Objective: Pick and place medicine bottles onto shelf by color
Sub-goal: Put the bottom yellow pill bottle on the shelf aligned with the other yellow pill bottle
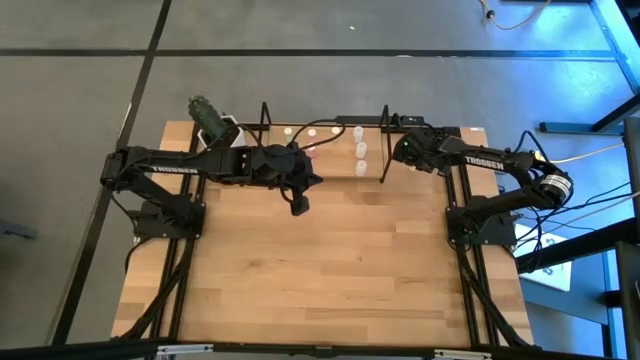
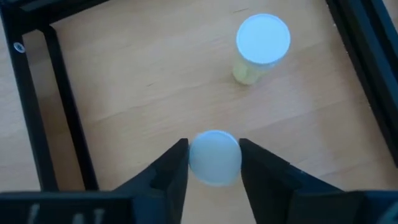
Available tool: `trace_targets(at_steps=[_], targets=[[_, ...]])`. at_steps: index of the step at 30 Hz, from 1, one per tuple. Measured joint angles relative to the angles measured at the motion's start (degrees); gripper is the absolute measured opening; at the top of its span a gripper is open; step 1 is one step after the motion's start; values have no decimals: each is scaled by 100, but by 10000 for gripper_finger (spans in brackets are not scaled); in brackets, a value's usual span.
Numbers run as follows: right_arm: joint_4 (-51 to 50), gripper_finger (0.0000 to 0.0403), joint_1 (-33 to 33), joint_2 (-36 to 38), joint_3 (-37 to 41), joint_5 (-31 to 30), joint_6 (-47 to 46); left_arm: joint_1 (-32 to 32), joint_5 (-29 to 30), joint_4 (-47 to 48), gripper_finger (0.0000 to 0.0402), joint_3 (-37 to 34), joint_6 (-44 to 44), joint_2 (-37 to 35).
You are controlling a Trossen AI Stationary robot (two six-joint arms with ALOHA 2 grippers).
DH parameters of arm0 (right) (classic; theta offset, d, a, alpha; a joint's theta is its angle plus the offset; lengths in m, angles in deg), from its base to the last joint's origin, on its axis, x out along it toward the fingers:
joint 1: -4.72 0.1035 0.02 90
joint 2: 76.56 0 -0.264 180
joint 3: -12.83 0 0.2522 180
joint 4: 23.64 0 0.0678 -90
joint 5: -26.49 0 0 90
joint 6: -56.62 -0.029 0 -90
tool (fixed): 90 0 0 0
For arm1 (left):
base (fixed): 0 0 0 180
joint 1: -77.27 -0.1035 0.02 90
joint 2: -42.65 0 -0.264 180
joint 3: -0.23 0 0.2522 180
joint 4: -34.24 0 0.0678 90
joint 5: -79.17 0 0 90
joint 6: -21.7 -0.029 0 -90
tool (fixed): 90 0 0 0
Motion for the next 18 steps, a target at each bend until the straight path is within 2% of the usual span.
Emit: trace_targets(at_steps=[5, 13, 18], targets=[[44, 159, 2, 0, 0, 115, 347, 0, 0, 2, 0, 0, -1, 0], [57, 123, 2, 0, 0, 219, 1465, 0, -2, 2, 0, 0, -2, 0], [52, 126, 2, 0, 0, 238, 1888, 2, -1, 1, 0, 0, -1, 0]])
